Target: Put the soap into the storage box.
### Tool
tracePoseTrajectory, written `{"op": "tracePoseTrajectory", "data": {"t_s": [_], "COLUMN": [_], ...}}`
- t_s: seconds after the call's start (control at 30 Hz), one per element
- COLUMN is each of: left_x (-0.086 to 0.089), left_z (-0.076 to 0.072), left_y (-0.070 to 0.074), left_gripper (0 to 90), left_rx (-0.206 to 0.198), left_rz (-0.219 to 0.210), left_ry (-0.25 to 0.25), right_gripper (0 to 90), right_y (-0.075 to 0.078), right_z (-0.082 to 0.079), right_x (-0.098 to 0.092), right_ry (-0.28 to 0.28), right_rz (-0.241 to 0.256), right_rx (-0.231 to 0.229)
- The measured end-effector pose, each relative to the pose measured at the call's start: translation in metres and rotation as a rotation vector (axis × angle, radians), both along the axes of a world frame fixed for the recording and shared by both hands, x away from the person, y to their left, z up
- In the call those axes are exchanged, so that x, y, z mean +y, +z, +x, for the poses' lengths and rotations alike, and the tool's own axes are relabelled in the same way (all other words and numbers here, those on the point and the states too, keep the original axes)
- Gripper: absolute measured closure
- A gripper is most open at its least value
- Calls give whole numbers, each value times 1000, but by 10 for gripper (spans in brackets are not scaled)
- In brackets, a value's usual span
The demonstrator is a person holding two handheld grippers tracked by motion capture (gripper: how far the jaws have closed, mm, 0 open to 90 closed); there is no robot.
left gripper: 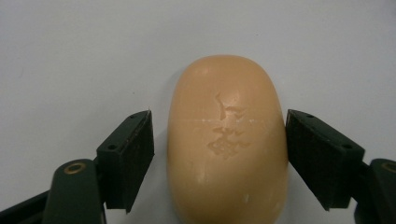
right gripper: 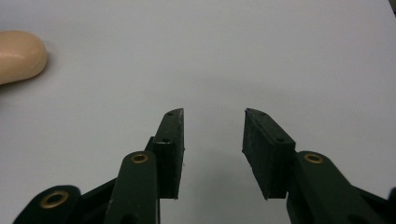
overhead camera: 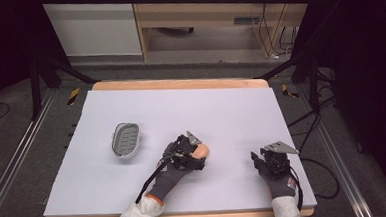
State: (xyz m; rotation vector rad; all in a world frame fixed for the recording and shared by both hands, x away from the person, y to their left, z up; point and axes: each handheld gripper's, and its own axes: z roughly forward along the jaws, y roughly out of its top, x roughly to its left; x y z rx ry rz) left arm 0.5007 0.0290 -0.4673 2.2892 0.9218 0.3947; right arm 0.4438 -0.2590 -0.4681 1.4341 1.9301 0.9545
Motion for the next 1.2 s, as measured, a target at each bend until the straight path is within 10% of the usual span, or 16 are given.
{"op": "tracePoseTrajectory", "data": {"t_s": [1.2], "left_x": [-4], "left_z": [3], "left_y": [-4], "left_gripper": [319], "left_rx": [44], "left_rz": [0], "left_ry": [-3], "right_gripper": [586], "right_y": [-1], "right_z": [1], "right_x": [1], "right_ry": [3], "right_rz": [7], "right_rx": [8]}}
